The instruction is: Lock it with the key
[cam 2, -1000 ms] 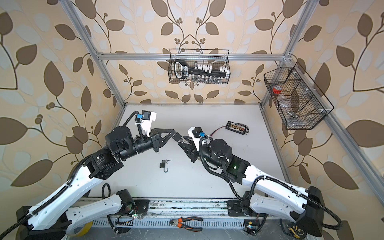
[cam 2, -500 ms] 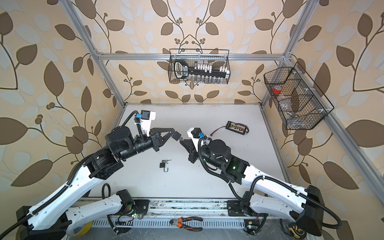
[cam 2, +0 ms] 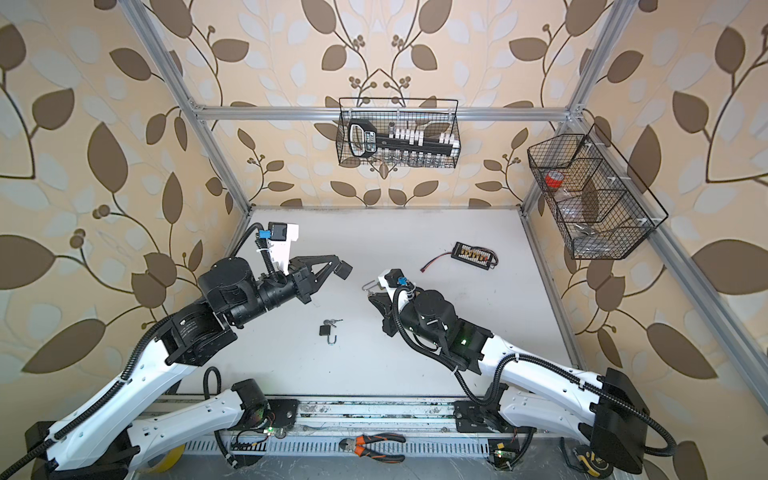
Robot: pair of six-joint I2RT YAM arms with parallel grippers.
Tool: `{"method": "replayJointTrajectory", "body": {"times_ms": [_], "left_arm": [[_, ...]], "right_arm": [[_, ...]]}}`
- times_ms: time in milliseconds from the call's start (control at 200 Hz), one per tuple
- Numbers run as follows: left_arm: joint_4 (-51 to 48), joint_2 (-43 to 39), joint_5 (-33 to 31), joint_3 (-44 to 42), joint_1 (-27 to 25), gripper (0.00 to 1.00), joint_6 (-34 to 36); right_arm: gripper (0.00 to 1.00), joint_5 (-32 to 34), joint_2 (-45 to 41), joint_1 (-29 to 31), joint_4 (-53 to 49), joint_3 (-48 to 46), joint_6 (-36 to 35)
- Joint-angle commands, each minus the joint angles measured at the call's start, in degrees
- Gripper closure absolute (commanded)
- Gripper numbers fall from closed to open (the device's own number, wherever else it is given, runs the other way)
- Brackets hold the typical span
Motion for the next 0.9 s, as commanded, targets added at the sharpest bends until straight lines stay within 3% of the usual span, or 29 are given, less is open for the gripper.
{"method": "replayJointTrajectory", "body": {"times_ms": [0, 145, 505, 895], "left_arm": [[-6.16, -0.48, -9.41, 1.65, 0.5, 1.0, 1.27], [-11.24, -0.64, -13.24, -0.67, 2.46, 1.0, -0.5], [-14.44, -0.13, -3.2, -8.46, 15.44, 1.0, -7.85], [-15.01, -1.46, -0.26, -10.18, 18.26, 1.0, -7.87]], "right_arm": [[1.0, -1.94, 2.95, -1.58, -3.93, -0.27, 1.26], [1.0, -3.45, 8.59, -3.59, -6.32, -0.32, 3.56], [1.0, -4.87, 26.58, -4.36, -9.24, 7.21, 3.57], [1.0, -4.48, 38.3, -4.86, -11.49, 13.31, 2.18]]}}
